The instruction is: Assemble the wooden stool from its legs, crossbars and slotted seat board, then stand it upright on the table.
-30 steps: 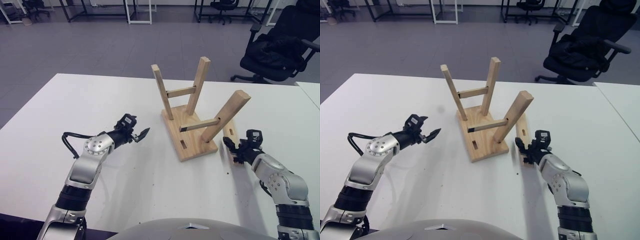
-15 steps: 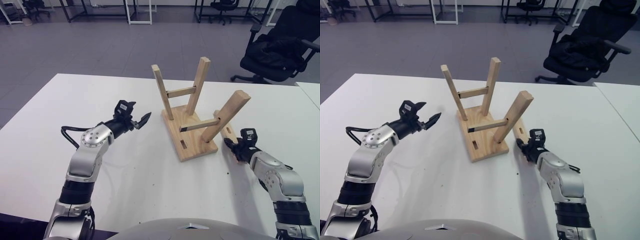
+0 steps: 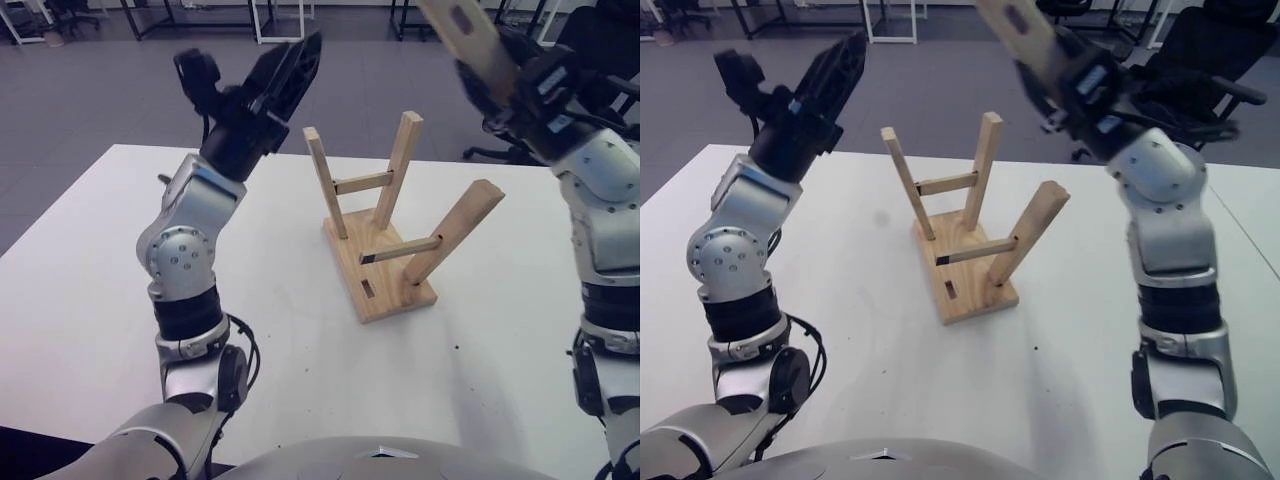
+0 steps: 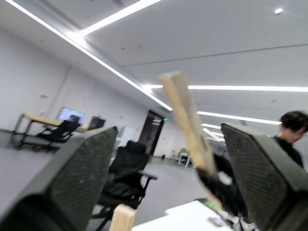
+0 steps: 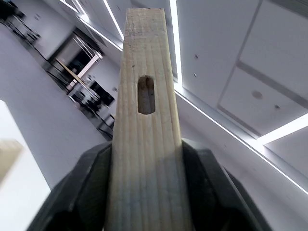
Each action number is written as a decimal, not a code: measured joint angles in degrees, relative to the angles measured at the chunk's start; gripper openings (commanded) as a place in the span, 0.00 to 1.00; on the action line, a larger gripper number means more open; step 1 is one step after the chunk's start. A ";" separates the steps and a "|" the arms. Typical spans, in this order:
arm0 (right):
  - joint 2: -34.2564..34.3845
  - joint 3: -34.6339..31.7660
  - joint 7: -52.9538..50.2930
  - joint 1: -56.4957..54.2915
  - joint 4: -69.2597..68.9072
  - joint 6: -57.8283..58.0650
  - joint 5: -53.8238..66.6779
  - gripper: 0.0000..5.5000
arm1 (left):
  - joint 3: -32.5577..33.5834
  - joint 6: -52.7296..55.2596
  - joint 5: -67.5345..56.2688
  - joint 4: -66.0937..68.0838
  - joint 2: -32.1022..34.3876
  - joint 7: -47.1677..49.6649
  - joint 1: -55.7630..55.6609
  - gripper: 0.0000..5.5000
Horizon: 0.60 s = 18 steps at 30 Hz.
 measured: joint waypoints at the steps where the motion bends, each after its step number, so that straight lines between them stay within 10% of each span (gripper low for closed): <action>1: 2.11 2.02 1.28 -0.90 -1.81 -0.82 0.39 0.38 | -0.23 -0.19 -0.58 0.20 -0.20 0.38 -1.82 0.72; 18: 5.11 2.94 7.21 2.42 -3.92 -0.87 0.79 0.38 | 0.08 -3.71 -7.51 -0.26 -1.26 2.94 -2.36 0.26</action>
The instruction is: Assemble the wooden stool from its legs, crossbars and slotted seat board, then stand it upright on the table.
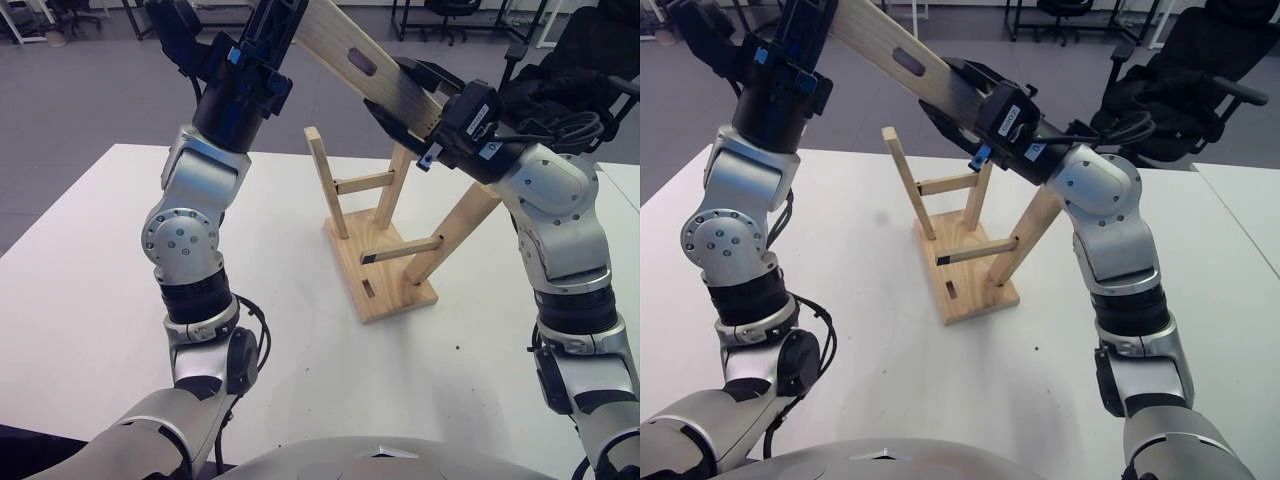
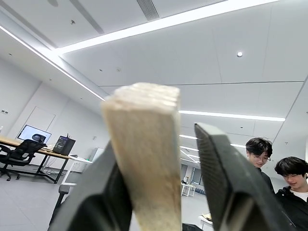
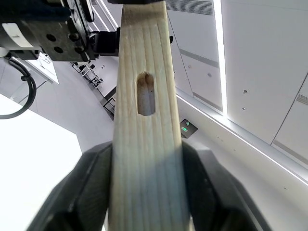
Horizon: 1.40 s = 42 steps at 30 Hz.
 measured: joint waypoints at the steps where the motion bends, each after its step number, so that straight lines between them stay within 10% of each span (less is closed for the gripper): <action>1: 0.02 0.00 0.04 0.00 0.01 0.00 0.00 0.38 | -0.01 -0.01 -0.24 0.00 0.01 0.18 0.13 0.22; 6: 0.51 -0.01 0.76 -0.01 0.06 0.15 0.04 0.38 | -0.29 -0.58 -0.23 0.00 0.11 -0.02 1.00 0.19; 17: -0.23 -0.12 2.47 0.01 -0.54 1.22 -0.48 0.77 | 1.45 -1.64 0.77 0.15 5.23 -0.09 3.00 0.19; 27: -12.39 -16.98 -5.63 7.90 20.31 5.02 -6.81 0.82 | -2.34 3.23 5.02 -10.91 16.06 -3.76 24.48 0.19; 34: 1.74 -8.87 -4.95 27.71 41.23 -5.85 -6.86 0.82 | -3.53 2.58 4.73 -13.40 7.66 6.62 35.02 0.19; 42: 5.38 2.24 3.46 39.02 22.19 -6.79 -5.02 0.82 | -2.89 2.45 4.70 -13.92 0.20 21.64 43.37 0.19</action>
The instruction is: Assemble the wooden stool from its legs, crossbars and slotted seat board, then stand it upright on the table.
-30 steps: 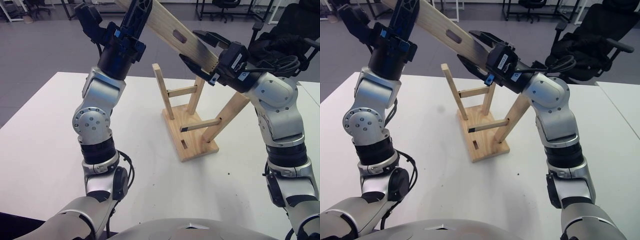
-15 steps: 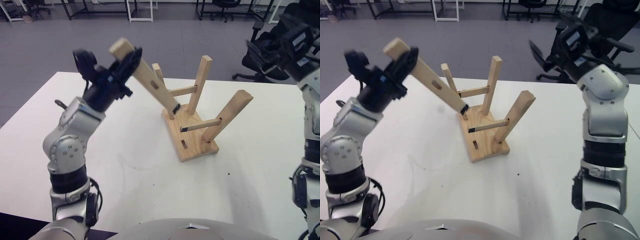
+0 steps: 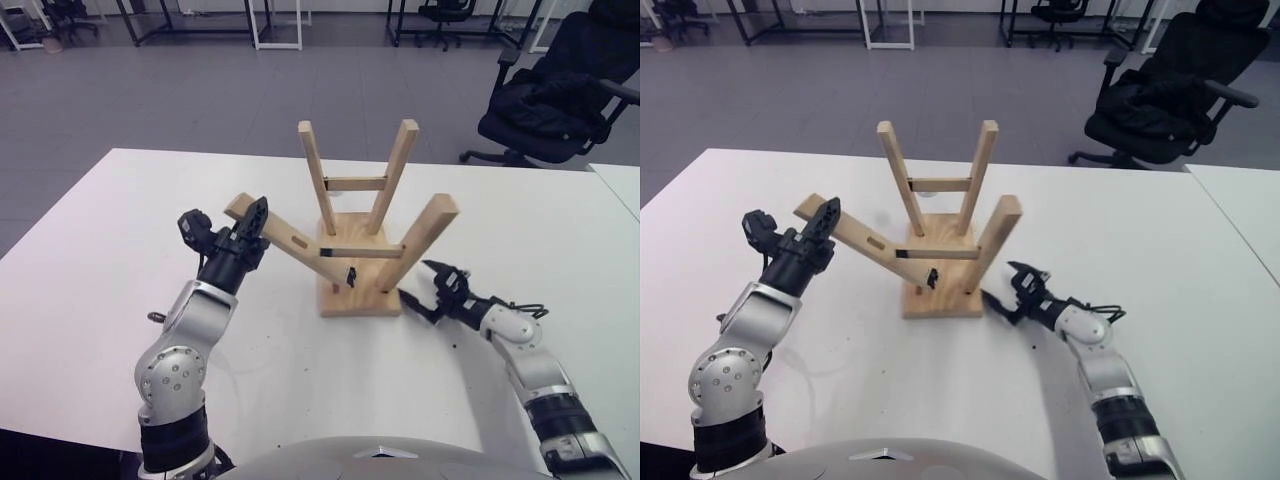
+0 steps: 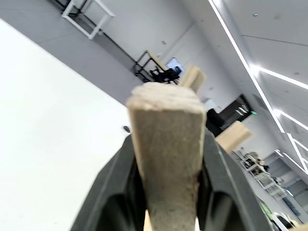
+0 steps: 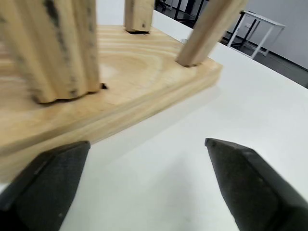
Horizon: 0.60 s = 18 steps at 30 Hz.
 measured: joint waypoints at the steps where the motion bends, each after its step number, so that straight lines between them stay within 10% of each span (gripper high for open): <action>1: 0.21 0.51 -0.13 0.81 -1.66 0.61 -0.05 0.82 | -0.11 -0.29 1.93 -0.02 1.12 -0.14 0.11 0.19; 18: 1.01 0.62 -7.16 -0.46 -1.99 0.87 -3.48 0.82 | 0.44 7.83 2.75 -8.02 7.55 10.53 -2.70 0.19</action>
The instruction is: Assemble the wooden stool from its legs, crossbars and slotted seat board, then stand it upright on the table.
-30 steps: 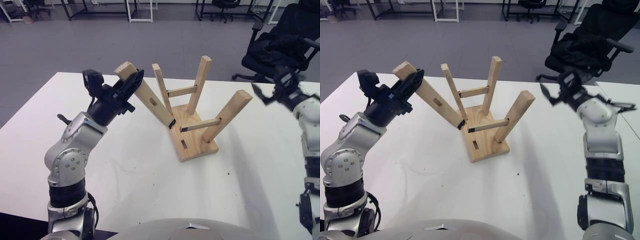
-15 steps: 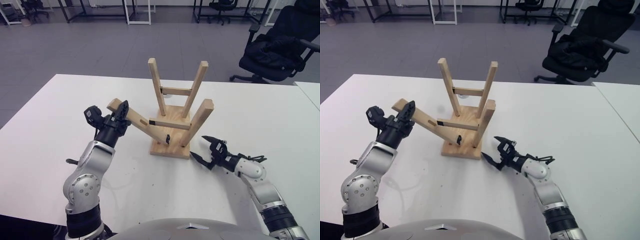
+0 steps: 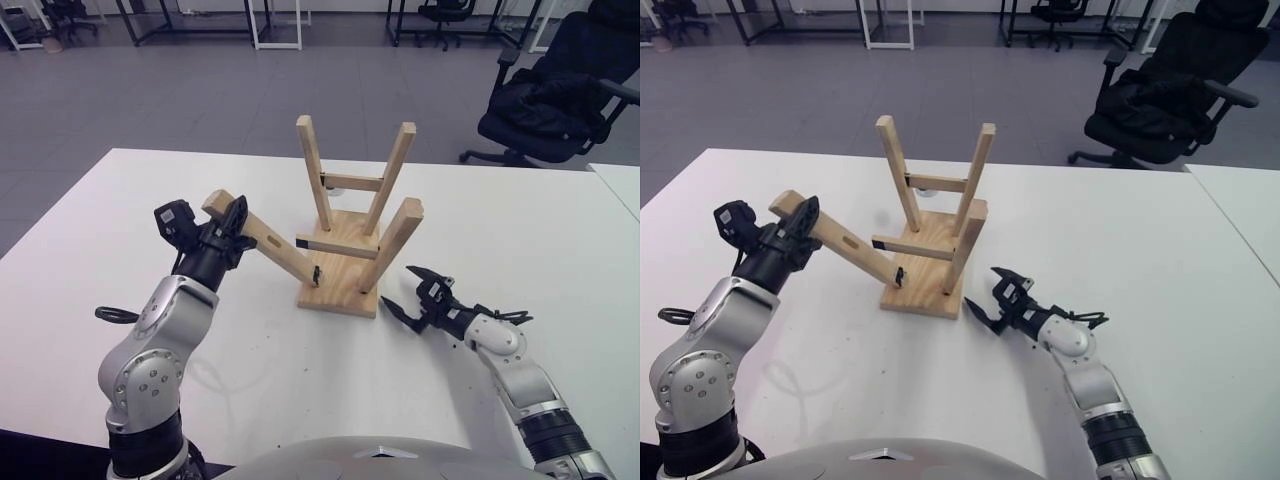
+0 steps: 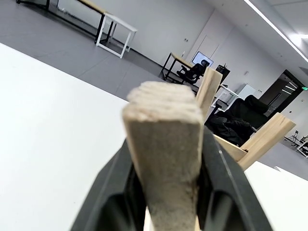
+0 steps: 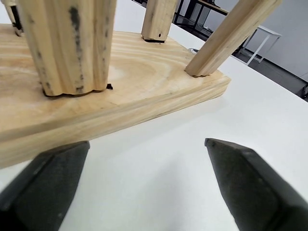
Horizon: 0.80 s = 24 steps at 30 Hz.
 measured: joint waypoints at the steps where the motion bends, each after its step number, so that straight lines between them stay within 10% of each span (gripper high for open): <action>1: 0.06 -0.11 -0.24 -0.47 0.07 0.01 -0.08 0.82 | -0.20 0.49 0.09 -0.30 0.13 0.60 -0.28 0.19; 13: 3.28 -5.31 -4.31 1.34 -7.82 4.44 5.14 0.82 | -10.27 1.47 10.09 -3.21 2.87 0.94 -2.34 0.19; 24: 5.82 -22.31 -16.43 -6.32 -34.80 24.47 36.42 0.82 | -19.38 -0.61 23.02 -1.74 -0.05 0.73 -4.07 0.19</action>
